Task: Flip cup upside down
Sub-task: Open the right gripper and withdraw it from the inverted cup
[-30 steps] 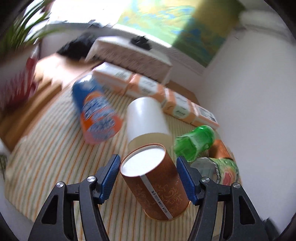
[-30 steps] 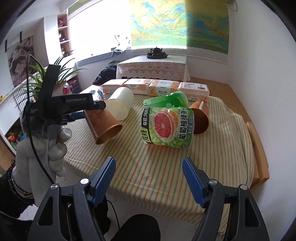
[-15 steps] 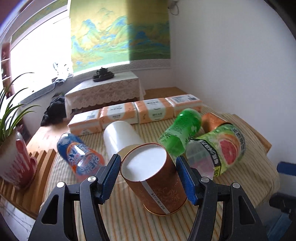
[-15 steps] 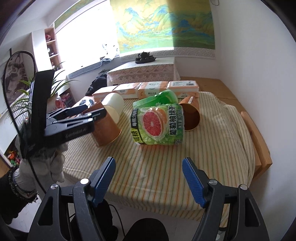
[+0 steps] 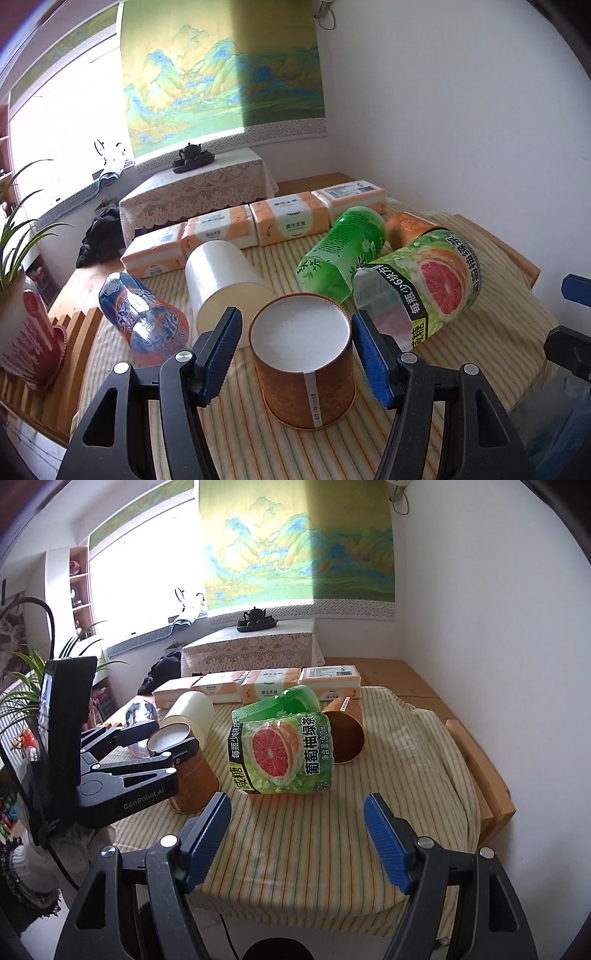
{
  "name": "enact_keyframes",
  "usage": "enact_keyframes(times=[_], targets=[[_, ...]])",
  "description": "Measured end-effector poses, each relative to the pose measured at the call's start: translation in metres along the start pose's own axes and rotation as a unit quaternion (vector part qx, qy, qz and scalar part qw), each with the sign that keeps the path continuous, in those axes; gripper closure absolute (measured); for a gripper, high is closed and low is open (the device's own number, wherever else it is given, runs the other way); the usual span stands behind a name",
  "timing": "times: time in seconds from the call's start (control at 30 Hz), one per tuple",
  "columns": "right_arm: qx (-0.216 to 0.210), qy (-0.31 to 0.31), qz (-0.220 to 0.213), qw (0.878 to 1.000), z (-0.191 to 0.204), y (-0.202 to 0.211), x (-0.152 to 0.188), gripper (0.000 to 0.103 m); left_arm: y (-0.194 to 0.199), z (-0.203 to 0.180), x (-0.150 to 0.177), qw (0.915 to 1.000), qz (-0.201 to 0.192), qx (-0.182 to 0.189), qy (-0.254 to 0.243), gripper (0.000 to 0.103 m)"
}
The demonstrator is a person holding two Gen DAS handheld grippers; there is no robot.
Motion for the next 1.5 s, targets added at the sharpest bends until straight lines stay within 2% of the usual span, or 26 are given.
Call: enact_keyframes(times=[0.6,0.67,0.7,0.73,0.8,0.83,1.2,1.33,1.5], targets=[[0.001,-0.007,0.001,1.0,-0.001,-0.003,0.003,0.032,0.002,0.006,0.004,0.9999,0.003,0.013,0.004,0.037],[0.0,-0.007,0.002,1.0,-0.001,-0.004,0.004,0.032,0.001,0.007,0.007,0.9998,0.008,0.016,0.002,0.034],[0.0,-0.007,0.003,1.0,0.0,-0.004,0.004,0.032,0.001,0.007,0.008,0.9998,0.008,0.018,0.002,0.029],[0.0,-0.007,0.003,1.0,0.0,-0.004,0.004,0.032,0.001,0.007,0.009,0.9998,0.007,0.021,0.003,0.02],[0.0,-0.006,0.005,1.0,0.001,-0.004,0.004,0.032,0.003,0.008,0.009,0.9997,0.005,0.025,0.004,0.01],[-0.001,-0.006,0.005,1.0,0.001,-0.004,0.004,0.032,0.005,0.008,0.009,0.9997,0.001,0.026,0.002,0.008],[0.001,-0.007,0.001,1.0,0.009,-0.005,0.0,0.032,0.026,0.019,0.008,0.9996,-0.005,0.021,0.016,0.006],[0.004,-0.001,-0.007,1.0,0.018,-0.002,-0.006,0.032,0.046,0.034,0.007,0.9993,-0.012,0.011,0.034,0.006],[0.009,0.013,-0.025,1.0,0.034,0.003,-0.016,0.024,0.08,0.054,0.002,0.9983,-0.025,-0.007,0.051,0.006]])
Point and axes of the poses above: each gripper's, at about its wrist camera, not at the fingertips, and y roughly against the way its jaws point, z to its left, x to its underside, the point moved 2 cm from there along -y, roughly the way its jaws point, and after that the axes turned 13 degrees about y, right-handed, at the moved point
